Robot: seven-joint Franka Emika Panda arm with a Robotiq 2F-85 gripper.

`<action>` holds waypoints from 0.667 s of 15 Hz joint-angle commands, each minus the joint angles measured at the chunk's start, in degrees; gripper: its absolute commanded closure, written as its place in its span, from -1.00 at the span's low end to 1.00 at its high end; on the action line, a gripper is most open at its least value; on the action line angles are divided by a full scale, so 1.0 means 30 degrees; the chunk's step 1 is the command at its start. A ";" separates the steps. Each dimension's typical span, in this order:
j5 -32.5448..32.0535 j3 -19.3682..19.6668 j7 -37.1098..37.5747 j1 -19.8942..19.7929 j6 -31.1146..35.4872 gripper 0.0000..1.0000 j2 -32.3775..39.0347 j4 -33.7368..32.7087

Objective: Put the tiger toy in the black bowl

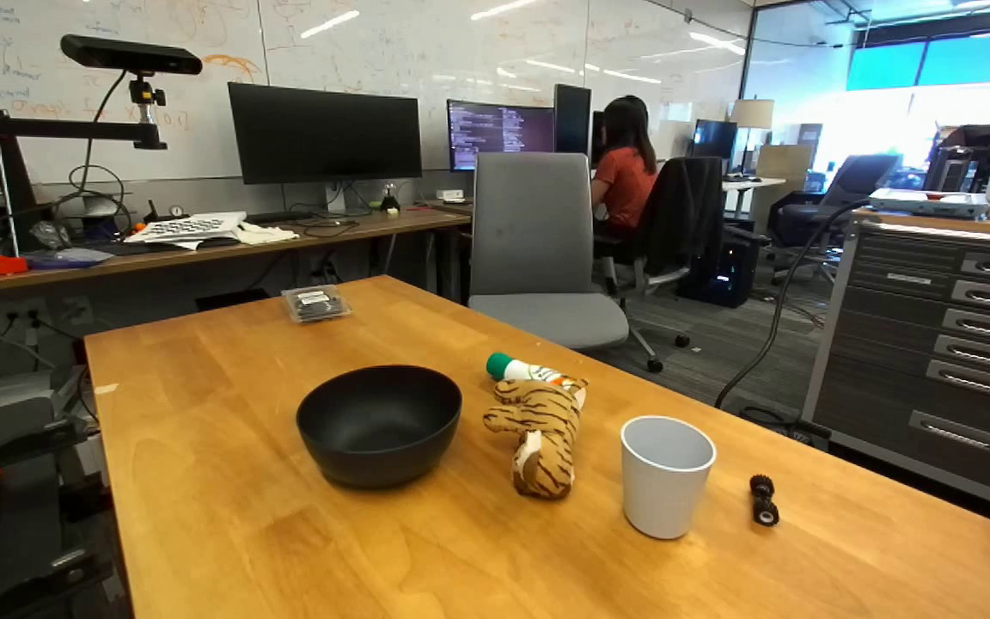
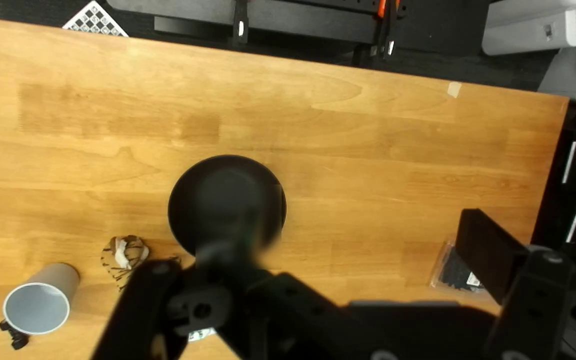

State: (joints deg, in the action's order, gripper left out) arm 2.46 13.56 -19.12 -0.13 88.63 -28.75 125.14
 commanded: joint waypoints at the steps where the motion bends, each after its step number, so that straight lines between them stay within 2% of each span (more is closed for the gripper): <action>1: 0.0369 -0.0366 0.0521 -0.0632 0.2462 -1.00 0.0244 0.0458; 6: 0.0756 -0.0441 0.1742 -0.0895 0.5606 -1.00 0.1701 0.0722; 10: 0.1486 -0.0434 0.3140 -0.0941 0.6990 -1.00 0.4054 -0.0362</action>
State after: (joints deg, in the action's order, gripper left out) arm 4.27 13.37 -12.50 -1.61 107.57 -21.83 127.58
